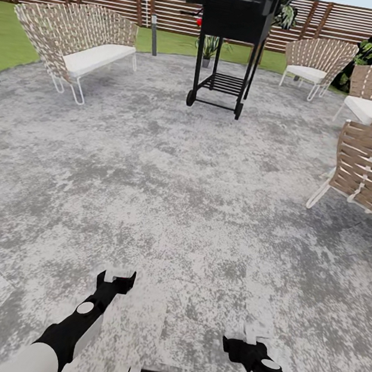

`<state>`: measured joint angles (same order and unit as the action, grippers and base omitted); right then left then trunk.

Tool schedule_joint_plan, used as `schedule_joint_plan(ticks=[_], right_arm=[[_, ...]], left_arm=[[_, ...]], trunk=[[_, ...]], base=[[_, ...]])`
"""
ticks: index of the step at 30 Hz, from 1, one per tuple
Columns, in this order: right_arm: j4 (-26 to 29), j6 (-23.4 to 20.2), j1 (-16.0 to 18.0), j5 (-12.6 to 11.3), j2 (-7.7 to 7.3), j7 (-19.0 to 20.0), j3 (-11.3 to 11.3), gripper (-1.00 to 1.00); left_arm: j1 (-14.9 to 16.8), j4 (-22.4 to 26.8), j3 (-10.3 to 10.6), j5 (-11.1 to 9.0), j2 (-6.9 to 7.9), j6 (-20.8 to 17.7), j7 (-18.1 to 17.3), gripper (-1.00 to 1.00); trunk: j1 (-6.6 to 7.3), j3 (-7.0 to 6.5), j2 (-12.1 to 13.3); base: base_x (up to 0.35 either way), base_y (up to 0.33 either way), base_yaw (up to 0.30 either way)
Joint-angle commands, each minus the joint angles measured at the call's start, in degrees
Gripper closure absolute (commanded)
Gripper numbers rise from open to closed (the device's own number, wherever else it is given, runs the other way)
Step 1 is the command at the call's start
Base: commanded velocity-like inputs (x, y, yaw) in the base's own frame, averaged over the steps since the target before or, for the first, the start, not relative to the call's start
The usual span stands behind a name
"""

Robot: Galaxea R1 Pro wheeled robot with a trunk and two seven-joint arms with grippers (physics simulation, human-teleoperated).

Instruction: Pick up the pesticide atomizer in the garden and spray insectifuge to fully cover both potted plants in the garden.

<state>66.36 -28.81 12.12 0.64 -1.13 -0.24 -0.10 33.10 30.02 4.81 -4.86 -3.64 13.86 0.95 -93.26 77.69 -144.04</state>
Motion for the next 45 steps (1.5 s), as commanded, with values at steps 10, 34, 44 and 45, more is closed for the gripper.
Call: schedule_joint_plan(ticks=[10,34,44,45], right_arm=[[0.1,-0.3,0.0,0.1,-0.01,0.0,0.0,-1.0],[0.0,-0.3,0.0,0.1,-0.01,0.0,0.2,-1.0],[0.0,-0.3,0.0,0.1,-0.01,0.0,0.2,-1.0],[0.0,-0.3,0.0,0.1,-0.01,0.0,0.2,-1.0]], left_arm=[[0.0,0.1,0.3,-0.4,-0.32,0.3,0.2,-1.0],[0.1,0.7,0.1,-0.3,-0.49,2.7,0.2,-1.0],[0.1,0.7,0.0,-0.3,-0.41,2.8,0.2,-1.0],[0.1,0.7,0.0,-0.3,-0.41,2.8,0.2,-1.0]], trunk=[[-0.14,1.37,-0.1],[-0.32,3.25,-0.2],[-0.48,4.84,-0.3],[-0.5,5.14,-0.3]], base=[[0.0,0.0,0.0],[0.0,0.0,0.0],[0.0,0.0,0.0],[0.0,0.0,0.0]])
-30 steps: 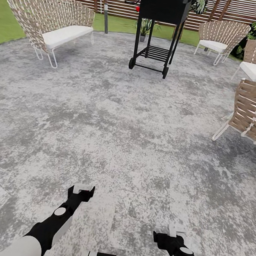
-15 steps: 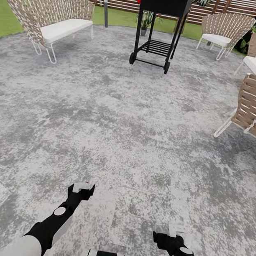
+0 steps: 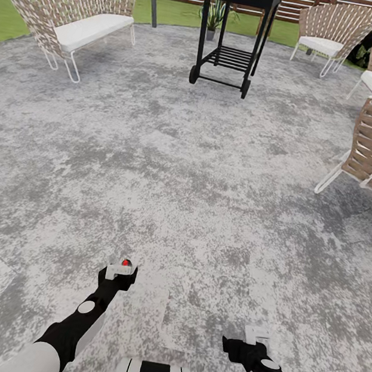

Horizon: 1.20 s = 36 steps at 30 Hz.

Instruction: Pick up the pesticide atomizer in the garden and spray insectifuge to fully cover both potted plants in the garden.

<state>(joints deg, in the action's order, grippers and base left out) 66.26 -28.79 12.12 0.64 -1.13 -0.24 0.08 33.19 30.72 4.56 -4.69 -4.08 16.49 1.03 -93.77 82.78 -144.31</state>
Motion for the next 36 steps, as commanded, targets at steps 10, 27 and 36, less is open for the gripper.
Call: schedule_joint_plan(ticks=[10,27,36], right_arm=[[0.0,-0.3,0.0,0.1,-0.01,0.0,0.0,-1.0],[0.0,-0.3,0.0,0.1,-0.01,0.0,0.0,-1.0],[0.0,-0.3,0.0,0.1,-0.01,0.0,0.0,-1.0]], left_arm=[[0.0,0.0,0.3,-0.5,0.04,0.2,0.1,-1.0],[0.0,0.0,0.2,-0.5,0.13,3.1,0.1,-1.0],[0.0,0.0,0.3,-0.5,0.13,3.1,0.2,-1.0]], trunk=[[-0.12,1.43,-0.1],[-0.25,3.01,-0.2],[-0.25,3.01,-0.2]], base=[[0.0,0.0,0.0],[0.013,0.0,0.0],[0.048,0.0,0.0]])
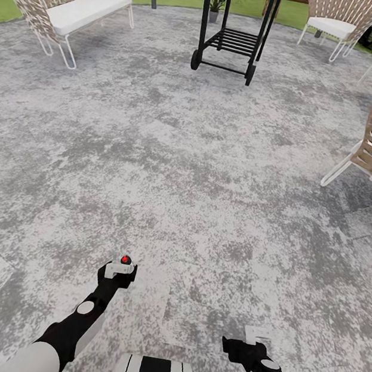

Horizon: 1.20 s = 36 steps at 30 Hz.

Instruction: Pick up the pesticide atomizer in the garden and spray insectifuge to fully cover both potted plants in the garden.

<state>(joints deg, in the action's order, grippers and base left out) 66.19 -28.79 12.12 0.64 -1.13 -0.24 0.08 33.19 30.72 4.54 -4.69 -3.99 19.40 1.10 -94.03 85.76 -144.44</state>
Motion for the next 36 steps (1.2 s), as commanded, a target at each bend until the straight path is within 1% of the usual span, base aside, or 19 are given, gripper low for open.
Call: schedule_joint_plan(ticks=[1,10,15,23,36], right_arm=[[0.1,-0.3,0.0,0.1,-0.01,0.0,0.0,-1.0],[0.1,-0.3,0.0,0.1,-0.01,0.0,0.0,-1.0],[0.1,-0.3,0.0,0.1,-0.01,0.0,0.0,-1.0],[0.1,-0.3,0.0,0.1,0.01,0.0,0.0,-1.0],[0.1,-0.3,0.0,0.1,0.0,0.0,0.0,-1.0]], left_arm=[[0.0,0.0,0.3,-0.5,0.04,0.2,0.1,-1.0],[0.0,0.0,0.3,-0.5,0.04,0.2,0.1,-1.0],[0.0,0.0,0.3,-0.5,0.04,0.2,0.1,-1.0],[0.0,0.0,0.3,-0.5,0.04,0.2,0.1,-1.0],[0.0,0.0,0.3,-0.5,0.04,0.2,0.1,-1.0]], trunk=[[0.01,0.03,0.0],[0.01,0.03,0.0],[0.01,0.03,0.0],[0.01,0.04,0.0],[0.01,0.96,0.0]], base=[[0.003,0.0,0.0],[0.005,0.0,0.0],[0.147,0.0,0.0],[0.017,0.0,0.0],[0.0,0.0,0.0]])
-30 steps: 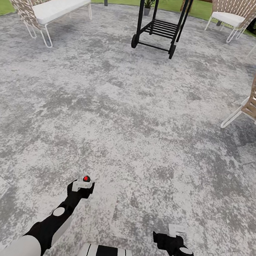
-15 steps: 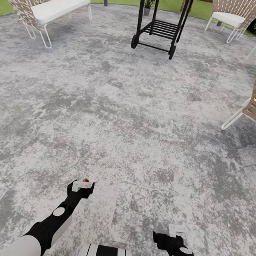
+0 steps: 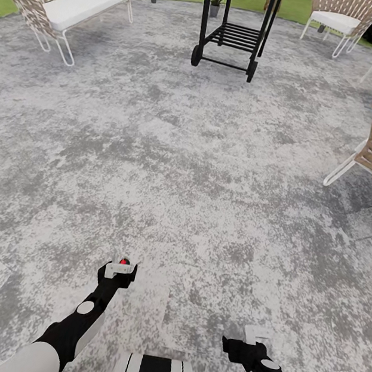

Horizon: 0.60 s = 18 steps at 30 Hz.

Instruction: Pick up the pesticide atomizer in the garden and spray insectifuge to fully cover both potted plants in the garden.

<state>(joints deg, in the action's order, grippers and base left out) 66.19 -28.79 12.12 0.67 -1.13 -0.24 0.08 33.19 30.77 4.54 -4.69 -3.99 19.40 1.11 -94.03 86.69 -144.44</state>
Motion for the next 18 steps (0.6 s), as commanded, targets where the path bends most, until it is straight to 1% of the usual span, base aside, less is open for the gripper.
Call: schedule_joint_plan(ticks=[1,5,15,18], right_arm=[[0.1,-0.3,0.0,0.1,-0.01,0.0,0.0,-1.0],[0.1,-0.3,0.0,0.1,-0.01,0.0,0.0,-1.0],[0.1,-0.3,0.0,0.0,0.0,0.0,0.0,-1.0],[0.1,-0.3,0.0,0.0,0.01,0.0,0.0,-1.0]], left_arm=[[0.0,-0.1,0.3,-0.5,0.04,0.2,0.1,-1.0],[0.0,-0.1,0.3,-0.5,0.04,0.2,0.1,-1.0],[0.0,-0.1,0.3,-0.5,0.04,0.2,0.1,-1.0],[0.0,-0.1,0.3,-0.5,0.04,0.2,0.1,-1.0]], trunk=[[-0.02,0.29,0.0],[-0.12,1.22,-0.1],[-0.12,1.48,-0.1],[-0.2,2.18,-0.1]], base=[[0.0,0.0,0.0],[0.0,0.0,0.0],[0.0,0.0,0.0],[0.0,0.0,0.0]])
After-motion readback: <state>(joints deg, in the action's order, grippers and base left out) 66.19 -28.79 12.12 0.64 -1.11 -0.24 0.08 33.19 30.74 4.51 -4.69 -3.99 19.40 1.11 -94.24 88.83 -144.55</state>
